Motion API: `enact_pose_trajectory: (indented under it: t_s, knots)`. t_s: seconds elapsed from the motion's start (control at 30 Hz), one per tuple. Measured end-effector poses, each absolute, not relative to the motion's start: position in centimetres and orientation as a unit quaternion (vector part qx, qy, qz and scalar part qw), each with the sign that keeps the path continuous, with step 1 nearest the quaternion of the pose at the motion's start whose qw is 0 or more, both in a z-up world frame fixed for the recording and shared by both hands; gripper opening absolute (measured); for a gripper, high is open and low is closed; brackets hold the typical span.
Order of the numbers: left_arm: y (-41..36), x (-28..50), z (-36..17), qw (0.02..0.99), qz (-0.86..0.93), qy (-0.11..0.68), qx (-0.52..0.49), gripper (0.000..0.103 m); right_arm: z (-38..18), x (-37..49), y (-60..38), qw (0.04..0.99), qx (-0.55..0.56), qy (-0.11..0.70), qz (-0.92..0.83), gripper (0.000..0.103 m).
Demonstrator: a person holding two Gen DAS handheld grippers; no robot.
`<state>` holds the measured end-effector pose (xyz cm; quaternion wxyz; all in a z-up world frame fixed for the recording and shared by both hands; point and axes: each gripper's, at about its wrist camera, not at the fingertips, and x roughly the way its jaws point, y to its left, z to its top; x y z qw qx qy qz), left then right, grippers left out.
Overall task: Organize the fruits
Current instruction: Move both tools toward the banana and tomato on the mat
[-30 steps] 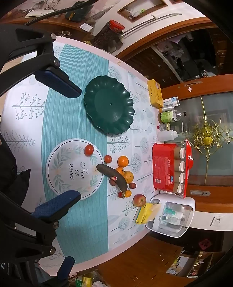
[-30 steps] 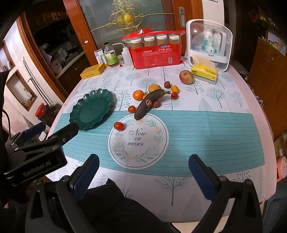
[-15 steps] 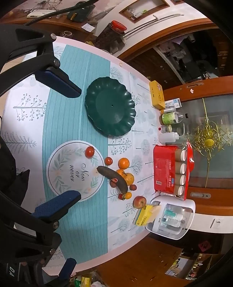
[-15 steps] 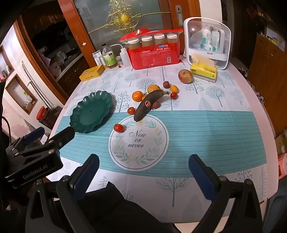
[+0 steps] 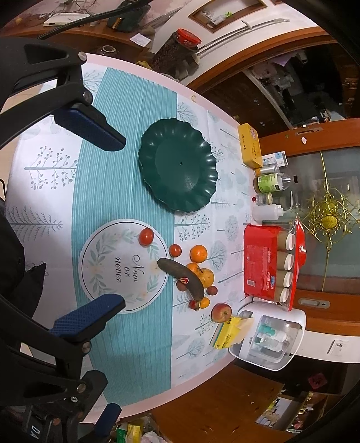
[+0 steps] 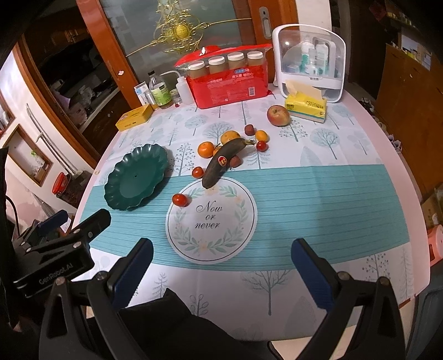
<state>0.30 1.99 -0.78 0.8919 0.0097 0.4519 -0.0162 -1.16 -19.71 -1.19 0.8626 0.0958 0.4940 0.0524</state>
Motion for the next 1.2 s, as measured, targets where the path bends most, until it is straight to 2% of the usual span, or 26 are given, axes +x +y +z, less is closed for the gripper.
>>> enact_pose_trajectory:
  t_s: [0.6,1.2]
  knots:
    - [4.4,1.2,-1.3,0.885,-0.064,0.461,0.02,0.102,-1.0,-2.2,-17.5,0.865,0.124,0.486,0.014,0.1]
    - [6.1,3.0,-3.9,0.858,-0.064,0.51,0.007,0.102,-1.8,-2.0,-16.3,0.865,0.125,0.485,0.007,0.1]
